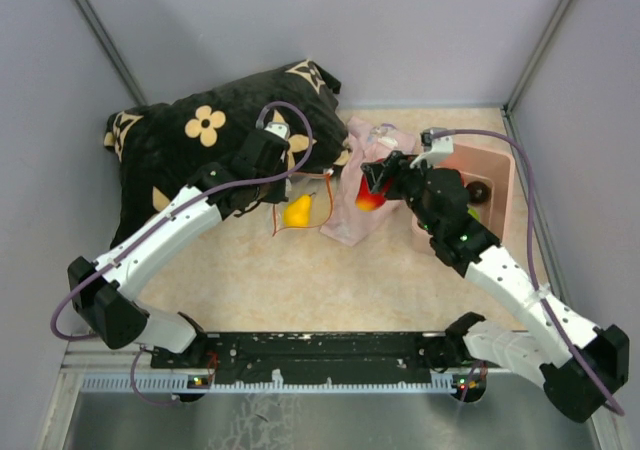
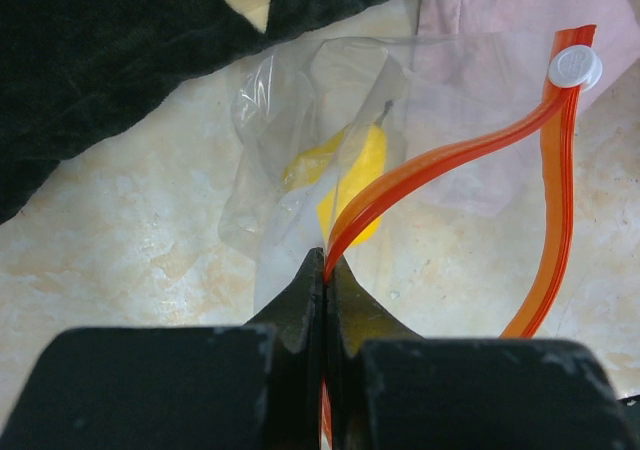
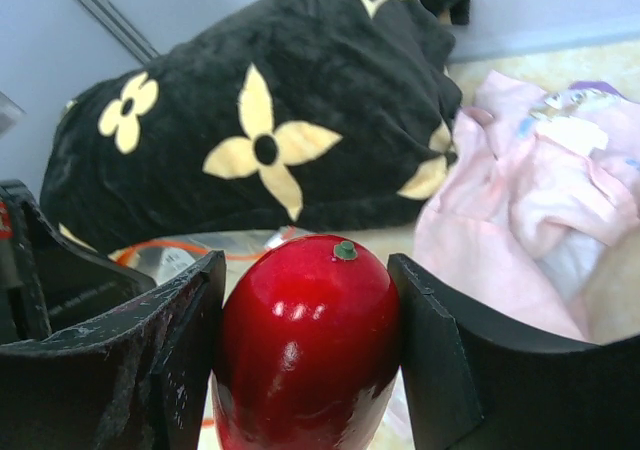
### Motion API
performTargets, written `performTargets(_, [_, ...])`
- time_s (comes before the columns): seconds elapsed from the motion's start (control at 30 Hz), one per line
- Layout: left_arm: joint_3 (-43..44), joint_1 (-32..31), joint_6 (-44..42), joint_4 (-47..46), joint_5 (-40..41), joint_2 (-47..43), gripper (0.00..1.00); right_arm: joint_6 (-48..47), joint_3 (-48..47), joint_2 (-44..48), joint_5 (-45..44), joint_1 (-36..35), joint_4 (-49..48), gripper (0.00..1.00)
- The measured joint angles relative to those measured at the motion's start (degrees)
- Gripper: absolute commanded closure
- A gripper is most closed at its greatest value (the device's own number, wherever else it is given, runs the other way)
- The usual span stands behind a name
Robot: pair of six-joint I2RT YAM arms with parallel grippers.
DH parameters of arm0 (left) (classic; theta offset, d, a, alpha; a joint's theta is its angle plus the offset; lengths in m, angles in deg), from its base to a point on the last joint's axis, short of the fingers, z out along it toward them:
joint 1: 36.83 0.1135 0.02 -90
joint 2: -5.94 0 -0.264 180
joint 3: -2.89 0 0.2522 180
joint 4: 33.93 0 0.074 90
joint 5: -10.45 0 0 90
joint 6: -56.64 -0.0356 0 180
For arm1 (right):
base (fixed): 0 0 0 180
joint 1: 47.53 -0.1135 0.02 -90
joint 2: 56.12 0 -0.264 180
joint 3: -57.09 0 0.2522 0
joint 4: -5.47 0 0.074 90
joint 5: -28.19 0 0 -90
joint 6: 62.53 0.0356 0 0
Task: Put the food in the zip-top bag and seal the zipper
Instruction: Pick up the fake fruit from the bin, then place the fake fruit in the zipper food storage bag.
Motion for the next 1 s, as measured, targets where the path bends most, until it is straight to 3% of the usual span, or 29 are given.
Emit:
performTargets(0.37, [2.38, -0.42, 1.77, 0.7, -1.44, 1.05, 1.0, -0.48, 5.27, -10.67, -8.92, -11.06, -23.8, 0.69])
performTargets(0.63, [2.84, -1.46, 3.52, 0.68, -2.27, 1.53, 1.0, -1.55, 5.62, -18.03, -11.17, -13.81, -36.13, 0.67])
performTargets(1.0, [1.66, -1.77, 6.1, -1.92, -4.46, 1.6, 1.0, -2.54, 8.96, -22.25, -13.99, -18.23, -40.96, 0.4])
